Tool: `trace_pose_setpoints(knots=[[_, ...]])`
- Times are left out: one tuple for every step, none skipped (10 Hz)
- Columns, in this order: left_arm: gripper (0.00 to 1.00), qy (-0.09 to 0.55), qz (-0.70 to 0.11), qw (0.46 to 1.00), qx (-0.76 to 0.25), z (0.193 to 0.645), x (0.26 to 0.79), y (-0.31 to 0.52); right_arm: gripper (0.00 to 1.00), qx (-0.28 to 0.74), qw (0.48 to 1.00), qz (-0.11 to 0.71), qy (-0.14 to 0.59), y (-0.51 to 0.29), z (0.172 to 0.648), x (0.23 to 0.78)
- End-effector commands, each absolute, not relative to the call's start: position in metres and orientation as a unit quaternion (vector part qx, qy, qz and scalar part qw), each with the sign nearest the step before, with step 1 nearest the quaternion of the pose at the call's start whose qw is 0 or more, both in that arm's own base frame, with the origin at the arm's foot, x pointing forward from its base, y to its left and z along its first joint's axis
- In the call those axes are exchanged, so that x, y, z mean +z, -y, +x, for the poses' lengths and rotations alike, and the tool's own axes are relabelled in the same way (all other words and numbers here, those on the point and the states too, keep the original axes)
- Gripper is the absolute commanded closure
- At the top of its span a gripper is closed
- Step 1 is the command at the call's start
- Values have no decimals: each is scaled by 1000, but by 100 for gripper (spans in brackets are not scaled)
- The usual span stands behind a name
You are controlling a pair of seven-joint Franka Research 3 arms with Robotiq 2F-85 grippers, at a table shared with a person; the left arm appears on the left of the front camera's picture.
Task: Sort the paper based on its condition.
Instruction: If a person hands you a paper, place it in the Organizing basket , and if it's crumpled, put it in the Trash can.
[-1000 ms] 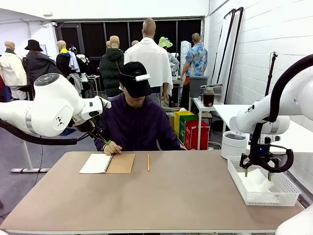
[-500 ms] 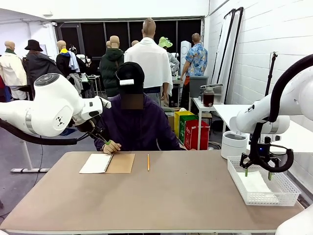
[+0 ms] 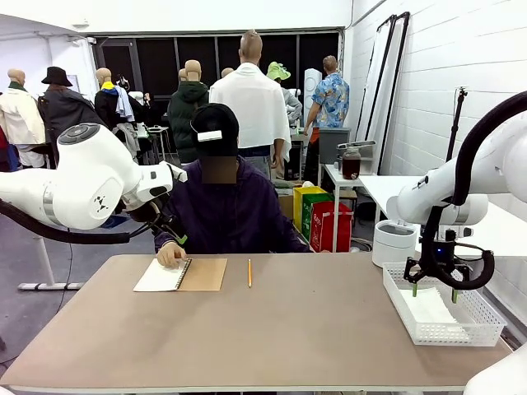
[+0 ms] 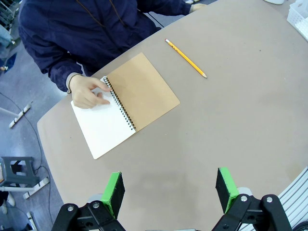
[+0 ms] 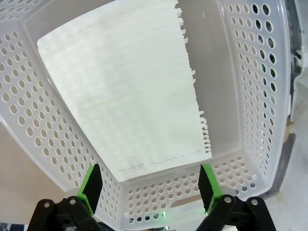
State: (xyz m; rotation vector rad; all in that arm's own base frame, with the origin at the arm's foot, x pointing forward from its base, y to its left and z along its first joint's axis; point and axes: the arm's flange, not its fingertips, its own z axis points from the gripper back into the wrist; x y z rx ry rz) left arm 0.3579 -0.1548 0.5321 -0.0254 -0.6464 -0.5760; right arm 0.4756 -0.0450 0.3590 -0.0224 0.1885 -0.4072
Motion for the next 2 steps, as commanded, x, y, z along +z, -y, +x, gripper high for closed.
trace_pose_setpoints(knots=[[0,317,-10,906,-280,359,531,154,0,-199,975,-11,-95,45,475,358],[0,317,-10,906,-280,359,531,154,0,-199,975,-11,-95,45,475,358]])
